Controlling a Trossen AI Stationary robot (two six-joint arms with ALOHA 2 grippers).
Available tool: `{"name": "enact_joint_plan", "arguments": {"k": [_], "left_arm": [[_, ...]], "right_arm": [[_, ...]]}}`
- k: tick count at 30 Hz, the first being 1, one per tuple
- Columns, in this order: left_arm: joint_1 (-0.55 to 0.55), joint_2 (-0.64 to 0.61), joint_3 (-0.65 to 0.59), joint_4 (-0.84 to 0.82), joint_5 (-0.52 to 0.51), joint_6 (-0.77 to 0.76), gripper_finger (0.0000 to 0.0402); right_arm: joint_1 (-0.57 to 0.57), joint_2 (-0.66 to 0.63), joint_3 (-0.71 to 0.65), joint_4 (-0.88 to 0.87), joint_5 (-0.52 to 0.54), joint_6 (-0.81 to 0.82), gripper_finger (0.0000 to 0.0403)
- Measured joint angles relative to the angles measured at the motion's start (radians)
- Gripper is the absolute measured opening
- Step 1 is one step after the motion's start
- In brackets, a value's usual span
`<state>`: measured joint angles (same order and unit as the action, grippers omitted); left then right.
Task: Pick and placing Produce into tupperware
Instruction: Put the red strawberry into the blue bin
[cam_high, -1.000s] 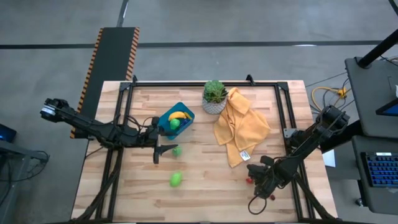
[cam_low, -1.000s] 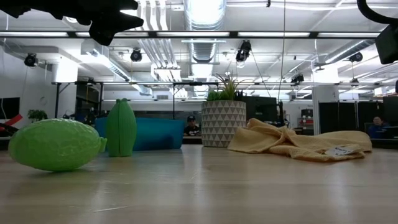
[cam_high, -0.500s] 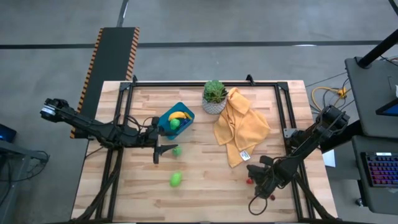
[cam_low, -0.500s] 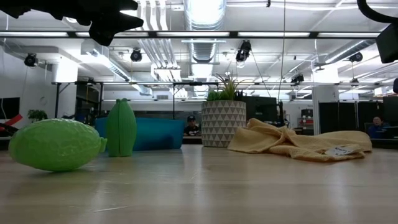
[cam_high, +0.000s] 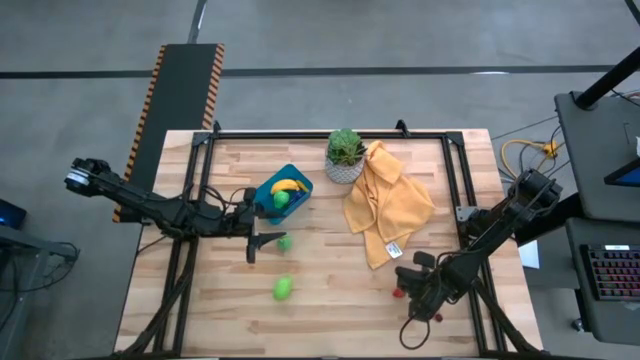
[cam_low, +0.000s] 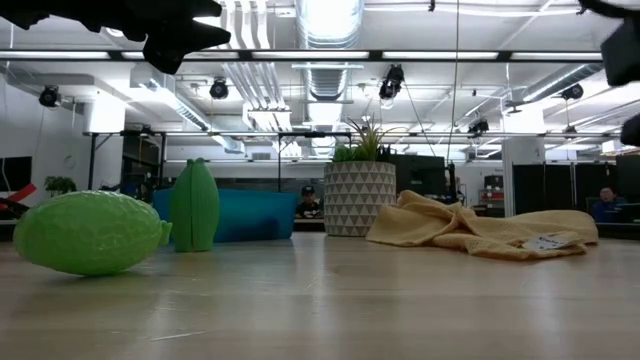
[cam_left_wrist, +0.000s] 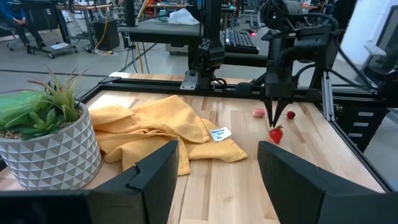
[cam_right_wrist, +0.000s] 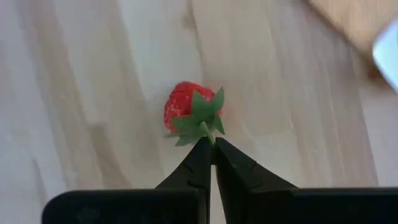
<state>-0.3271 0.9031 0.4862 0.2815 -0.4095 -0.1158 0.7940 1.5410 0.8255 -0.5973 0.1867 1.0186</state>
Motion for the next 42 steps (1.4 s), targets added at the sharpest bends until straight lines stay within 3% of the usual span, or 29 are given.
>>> {"name": "enact_joint_plan", "arguments": {"k": [9,13,21,31,36,42], "left_arm": [[0.0,0.0,0.0,0.001,0.0,-0.003,0.0206],[0.0,0.0,0.0,0.003,0.0,-0.005,0.0206],[0.0,0.0,-0.001,0.012,-0.061,-0.008,0.0206],[0.0,0.0,-0.001,0.05,-0.072,-0.006,0.0206],[-0.002,0.0,-0.002,0.051,-0.154,-0.002,0.0206],[-0.007,0.006,-0.002,0.049,-0.17,-0.024,0.0206]], "right_arm": [[0.0,-0.017,0.006,0.035,0.155,-0.036,0.0009],[-0.007,-0.017,0.006,0.067,0.278,-0.042,0.0009],[-0.075,-0.017,0.006,0.281,0.469,-0.259,0.0008],[-0.276,-0.017,0.006,0.452,0.464,-0.545,0.0008],[-0.382,-0.017,0.006,0.566,0.358,-0.681,0.0008],[-0.491,-0.017,0.006,0.7,0.298,-0.829,0.0008]]}}
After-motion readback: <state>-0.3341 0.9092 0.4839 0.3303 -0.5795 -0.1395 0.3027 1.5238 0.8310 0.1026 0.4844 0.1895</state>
